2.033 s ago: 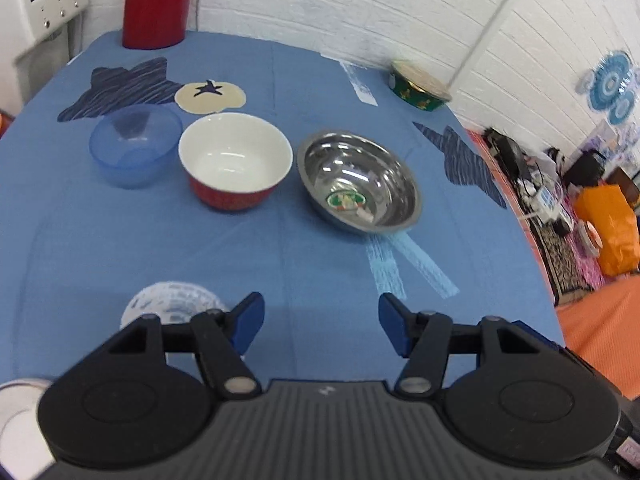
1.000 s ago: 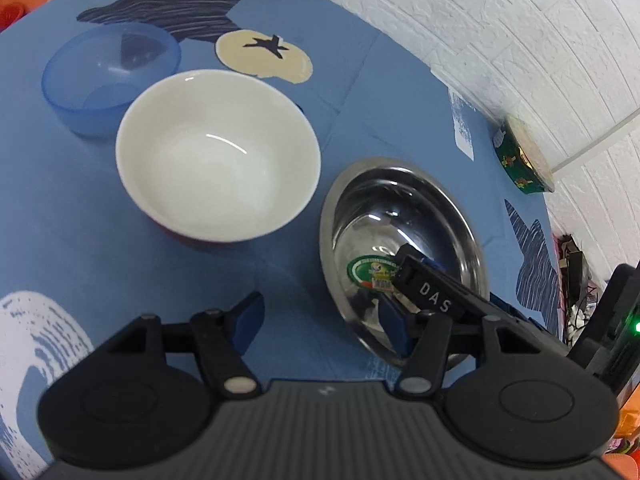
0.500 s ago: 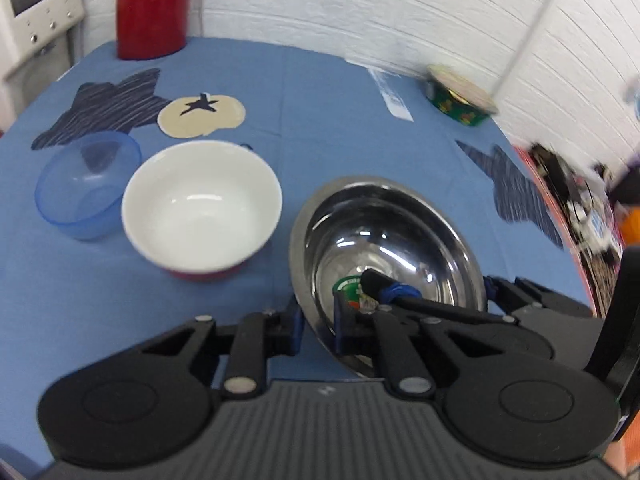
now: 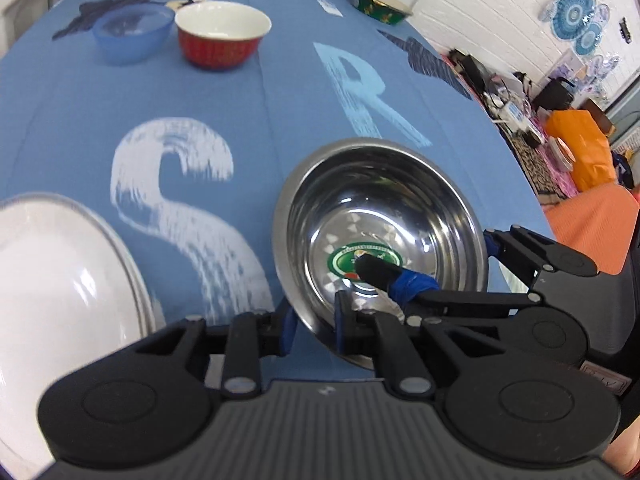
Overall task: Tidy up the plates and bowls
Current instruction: 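Carry the steel bowl beside the plate stack and open the left gripper, then move the left gripper to the red bowl and grasp its rim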
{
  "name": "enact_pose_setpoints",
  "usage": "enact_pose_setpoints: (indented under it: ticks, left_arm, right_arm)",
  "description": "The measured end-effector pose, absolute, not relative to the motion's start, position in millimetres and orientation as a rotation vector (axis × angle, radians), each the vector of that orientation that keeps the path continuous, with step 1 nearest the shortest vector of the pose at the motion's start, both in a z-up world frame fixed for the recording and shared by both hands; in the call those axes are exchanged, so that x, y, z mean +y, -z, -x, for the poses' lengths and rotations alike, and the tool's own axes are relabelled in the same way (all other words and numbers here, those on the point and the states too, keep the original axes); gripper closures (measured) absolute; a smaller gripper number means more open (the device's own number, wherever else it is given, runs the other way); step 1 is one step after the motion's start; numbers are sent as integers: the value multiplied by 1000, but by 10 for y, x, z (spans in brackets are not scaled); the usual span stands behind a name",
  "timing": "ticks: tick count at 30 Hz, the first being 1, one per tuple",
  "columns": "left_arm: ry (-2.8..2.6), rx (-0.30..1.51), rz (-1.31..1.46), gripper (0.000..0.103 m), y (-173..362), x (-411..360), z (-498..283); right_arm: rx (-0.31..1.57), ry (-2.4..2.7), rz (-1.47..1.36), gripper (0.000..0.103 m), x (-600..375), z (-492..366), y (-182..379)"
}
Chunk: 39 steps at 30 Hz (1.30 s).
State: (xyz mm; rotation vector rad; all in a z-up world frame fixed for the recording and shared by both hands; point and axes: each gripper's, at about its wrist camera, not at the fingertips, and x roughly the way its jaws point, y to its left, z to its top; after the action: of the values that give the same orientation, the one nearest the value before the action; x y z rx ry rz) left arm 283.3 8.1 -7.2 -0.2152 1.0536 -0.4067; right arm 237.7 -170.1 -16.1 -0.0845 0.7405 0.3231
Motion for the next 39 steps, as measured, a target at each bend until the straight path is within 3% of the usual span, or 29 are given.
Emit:
enact_pose_setpoints:
  ticks: [14, 16, 18, 27, 32, 39]
  left_arm:
    - [378, 1046, 193, 95, 212, -1, -2892]
    - [382, 1055, 190, 89, 219, -2, -2897]
    - [363, 1042, 193, 52, 196, 45, -2886]
    - [345, 905, 256, 47, -239, 400, -2838]
    - [303, 921, 289, 41, -327, 740, -3065]
    - [190, 932, 400, 38, -363, 1202, -3609]
  right_arm:
    - [810, -276, 70, 39, -1712, -2344, 420]
    - [823, -278, 59, 40, -1724, -2351, 400]
    - [831, -282, 41, 40, -1756, -2285, 350]
    - [729, -164, -64, 39, -2172, -2121, -139]
    - [820, -139, -186, 39, -2263, -2482, -207]
    - [713, -231, -166, 38, -1991, -3116, -616]
